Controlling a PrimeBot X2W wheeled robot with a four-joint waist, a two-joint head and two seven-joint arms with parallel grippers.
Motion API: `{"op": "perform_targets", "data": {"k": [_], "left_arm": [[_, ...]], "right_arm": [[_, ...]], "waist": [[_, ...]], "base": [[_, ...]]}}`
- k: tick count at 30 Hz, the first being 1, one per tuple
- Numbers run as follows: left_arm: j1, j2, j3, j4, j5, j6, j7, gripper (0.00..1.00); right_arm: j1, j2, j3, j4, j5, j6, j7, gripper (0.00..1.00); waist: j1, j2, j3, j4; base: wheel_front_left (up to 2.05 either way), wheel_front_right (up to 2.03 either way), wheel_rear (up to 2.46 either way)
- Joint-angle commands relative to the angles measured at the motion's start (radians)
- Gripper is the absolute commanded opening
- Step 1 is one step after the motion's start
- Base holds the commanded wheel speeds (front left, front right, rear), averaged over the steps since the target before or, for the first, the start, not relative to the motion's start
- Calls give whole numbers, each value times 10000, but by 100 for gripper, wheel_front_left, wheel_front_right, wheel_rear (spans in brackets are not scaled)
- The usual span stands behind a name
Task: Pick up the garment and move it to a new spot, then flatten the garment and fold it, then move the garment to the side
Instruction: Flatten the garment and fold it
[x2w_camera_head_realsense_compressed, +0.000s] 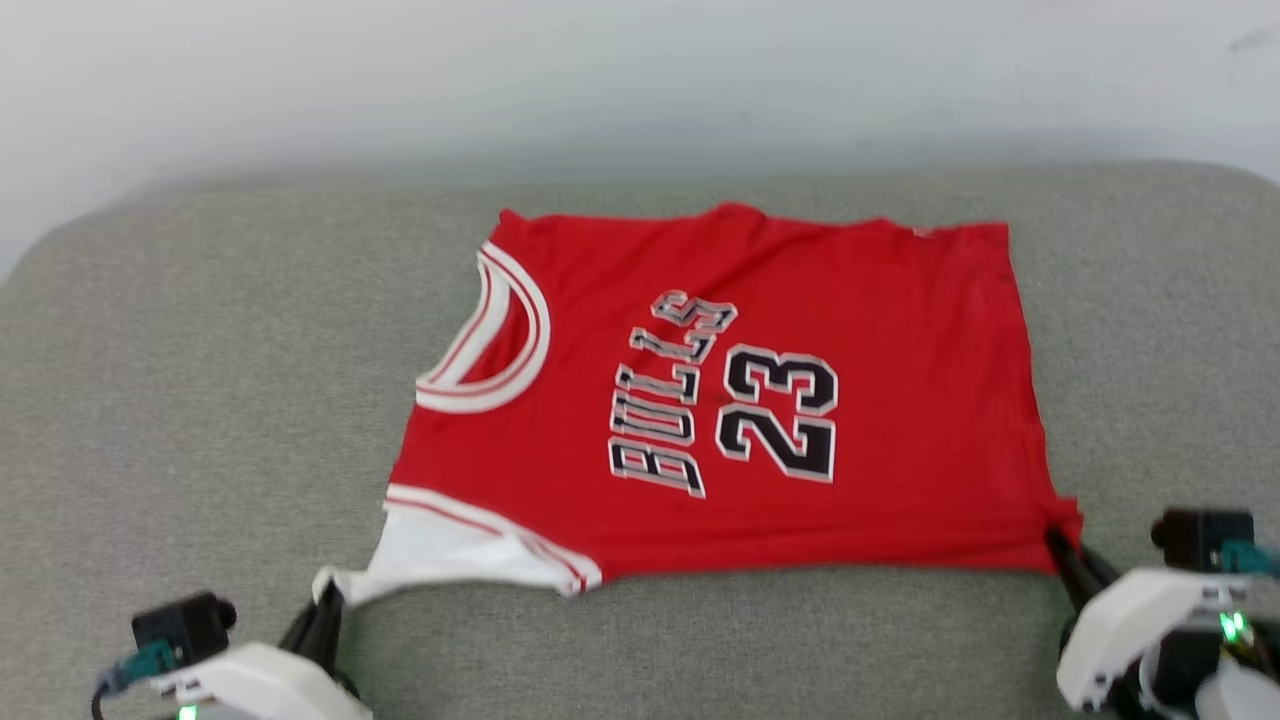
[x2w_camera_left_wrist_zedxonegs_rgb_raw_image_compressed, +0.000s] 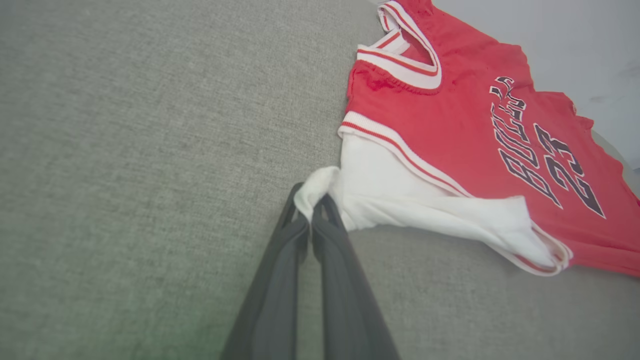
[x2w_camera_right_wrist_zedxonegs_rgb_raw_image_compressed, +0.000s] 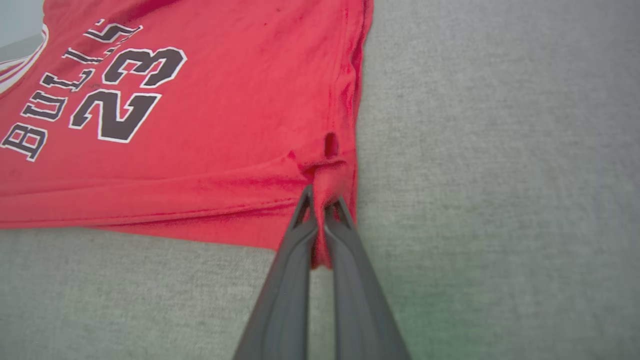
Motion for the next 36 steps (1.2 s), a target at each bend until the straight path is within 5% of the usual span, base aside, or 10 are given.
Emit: {"op": "perform_targets", "data": {"k": [1, 11, 18, 26, 36], "left_arm": [[566, 178, 84, -412, -93, 295, 99, 0], [2746, 686, -69, -3100, -512, 1675, 1444, 0], [3263, 1179, -37, -4507, -517, 2349, 2082, 0], [1933, 1191, -282, -4870, 9, 1992, 2059, 0], [-950, 303, -650, -3359, 533, 1028, 1614, 0]], "right_arm": [[683, 88, -354, -445, -158, -24, 112, 0], [4062, 1271, -2265, -3538, -1149, -23, 1544, 0], [4889, 1670, -2660, -4843, -1523, -23, 2386, 0], [4081, 1480, -2289, -5501, -1849, -20, 2898, 0], [2335, 1153, -1969, -4999, -2163, -20, 2946, 0]], "waist": [[3, -1, -292, 205], [3, -1, -905, 607], [3, -1, -1016, 623], [3, -1, -594, 429], [3, -1, 650, 169]], "base": [[0, 0, 0], [0, 0, 0], [0, 0, 0], [0, 0, 0], [0, 0, 0]]}}
